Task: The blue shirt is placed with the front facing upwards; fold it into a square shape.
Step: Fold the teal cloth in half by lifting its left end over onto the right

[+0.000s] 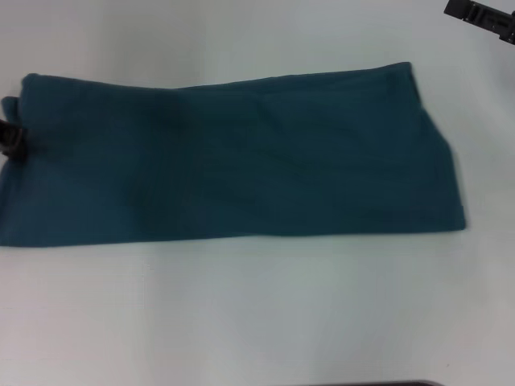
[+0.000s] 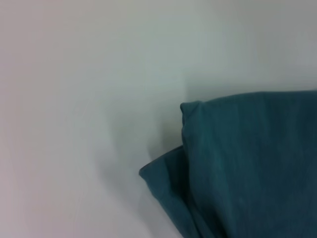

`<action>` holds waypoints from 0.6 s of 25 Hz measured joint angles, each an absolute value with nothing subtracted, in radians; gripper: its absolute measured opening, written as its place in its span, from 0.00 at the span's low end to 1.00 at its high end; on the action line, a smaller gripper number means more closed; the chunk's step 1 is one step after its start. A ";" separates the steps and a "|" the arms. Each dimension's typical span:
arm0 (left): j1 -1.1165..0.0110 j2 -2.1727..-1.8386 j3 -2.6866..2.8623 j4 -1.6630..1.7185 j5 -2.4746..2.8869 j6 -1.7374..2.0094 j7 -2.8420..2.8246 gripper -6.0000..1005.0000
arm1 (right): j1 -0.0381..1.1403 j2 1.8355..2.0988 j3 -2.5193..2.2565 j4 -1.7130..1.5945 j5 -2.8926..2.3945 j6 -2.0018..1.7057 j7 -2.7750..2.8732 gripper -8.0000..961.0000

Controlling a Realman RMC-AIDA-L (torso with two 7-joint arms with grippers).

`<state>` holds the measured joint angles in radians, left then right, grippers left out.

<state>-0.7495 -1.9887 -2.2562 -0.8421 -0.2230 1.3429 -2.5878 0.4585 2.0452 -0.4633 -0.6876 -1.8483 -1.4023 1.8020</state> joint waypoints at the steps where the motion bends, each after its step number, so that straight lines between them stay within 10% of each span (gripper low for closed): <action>1: -0.742 -1.985 -2.256 -0.852 -0.223 1.347 -2.588 0.06 | 0.459 2.046 -0.463 -0.687 -1.848 -1.402 1.801 0.74; 15: -0.689 -1.959 -2.288 -0.937 -0.230 1.426 -2.561 0.06 | 0.459 2.048 -0.463 -0.687 -1.847 -1.404 1.801 0.74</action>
<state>-0.6885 -1.9593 -2.2882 -0.9375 -0.2304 1.4260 -2.5610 0.4586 2.0479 -0.4633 -0.6872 -1.8469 -1.4035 1.8013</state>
